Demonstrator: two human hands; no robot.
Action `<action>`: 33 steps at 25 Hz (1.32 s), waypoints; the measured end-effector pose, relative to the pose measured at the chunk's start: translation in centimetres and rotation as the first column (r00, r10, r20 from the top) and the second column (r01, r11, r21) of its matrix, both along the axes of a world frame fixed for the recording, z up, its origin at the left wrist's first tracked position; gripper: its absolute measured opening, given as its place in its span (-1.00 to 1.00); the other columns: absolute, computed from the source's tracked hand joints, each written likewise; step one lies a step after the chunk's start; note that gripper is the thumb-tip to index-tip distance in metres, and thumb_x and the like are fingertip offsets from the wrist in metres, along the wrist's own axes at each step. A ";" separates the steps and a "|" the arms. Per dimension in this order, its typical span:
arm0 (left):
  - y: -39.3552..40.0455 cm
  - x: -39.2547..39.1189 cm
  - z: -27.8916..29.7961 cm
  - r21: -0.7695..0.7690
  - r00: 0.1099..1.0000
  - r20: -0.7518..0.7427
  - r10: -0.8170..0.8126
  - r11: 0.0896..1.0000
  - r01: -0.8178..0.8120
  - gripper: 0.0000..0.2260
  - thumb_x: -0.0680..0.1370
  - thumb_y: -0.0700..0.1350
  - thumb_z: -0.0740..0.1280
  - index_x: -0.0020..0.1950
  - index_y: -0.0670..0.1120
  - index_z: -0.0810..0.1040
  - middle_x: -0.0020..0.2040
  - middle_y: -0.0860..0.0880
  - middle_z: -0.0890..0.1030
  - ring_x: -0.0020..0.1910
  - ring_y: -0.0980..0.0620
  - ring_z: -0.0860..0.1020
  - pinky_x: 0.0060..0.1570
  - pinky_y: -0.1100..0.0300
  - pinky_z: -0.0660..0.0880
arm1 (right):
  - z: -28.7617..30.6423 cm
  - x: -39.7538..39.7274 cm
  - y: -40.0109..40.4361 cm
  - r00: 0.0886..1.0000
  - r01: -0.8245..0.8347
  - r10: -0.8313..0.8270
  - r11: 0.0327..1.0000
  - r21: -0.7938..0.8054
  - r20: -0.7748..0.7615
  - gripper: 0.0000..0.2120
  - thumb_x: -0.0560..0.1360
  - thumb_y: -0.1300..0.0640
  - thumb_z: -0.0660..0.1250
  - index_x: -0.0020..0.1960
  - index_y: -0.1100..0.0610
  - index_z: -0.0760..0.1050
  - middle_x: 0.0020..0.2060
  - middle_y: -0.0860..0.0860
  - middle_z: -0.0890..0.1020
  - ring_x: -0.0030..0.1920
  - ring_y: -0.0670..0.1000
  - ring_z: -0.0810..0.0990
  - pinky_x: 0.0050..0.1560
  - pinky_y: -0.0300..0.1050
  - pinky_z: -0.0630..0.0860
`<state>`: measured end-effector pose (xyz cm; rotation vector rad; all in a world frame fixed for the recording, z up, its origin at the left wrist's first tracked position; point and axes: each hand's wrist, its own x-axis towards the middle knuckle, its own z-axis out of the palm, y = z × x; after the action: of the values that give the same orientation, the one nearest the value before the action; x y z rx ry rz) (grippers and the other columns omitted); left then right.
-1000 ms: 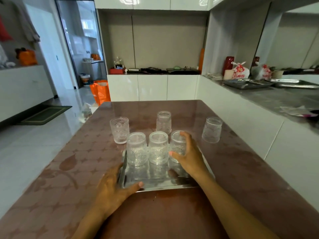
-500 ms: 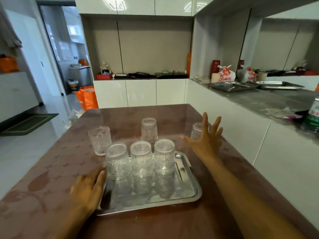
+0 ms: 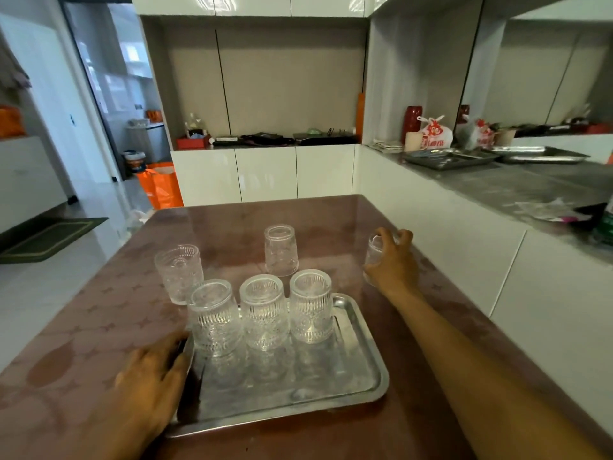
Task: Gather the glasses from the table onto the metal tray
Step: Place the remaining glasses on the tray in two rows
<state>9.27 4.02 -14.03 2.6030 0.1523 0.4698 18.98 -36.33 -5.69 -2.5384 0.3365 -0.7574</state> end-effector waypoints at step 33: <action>0.2 -6.1 3.3 -0.483 0.927 0.113 -0.357 0.796 0.365 -0.51 0.44 -0.51 0.22 0.15 -0.05 0.69 0.07 -0.01 0.73 0.06 0.04 0.68 0.13 -0.08 0.61 | -2.0 -15.4 23.2 0.773 -0.628 0.634 0.767 -0.132 0.008 -0.34 0.41 -0.21 0.46 0.45 -0.11 0.38 0.43 -0.05 0.29 -0.05 0.06 0.65 -0.18 -0.03 0.62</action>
<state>3.19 4.18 -10.75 2.0475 -0.2086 0.2645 3.57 -13.17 -7.66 -2.4844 -0.5913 -0.5756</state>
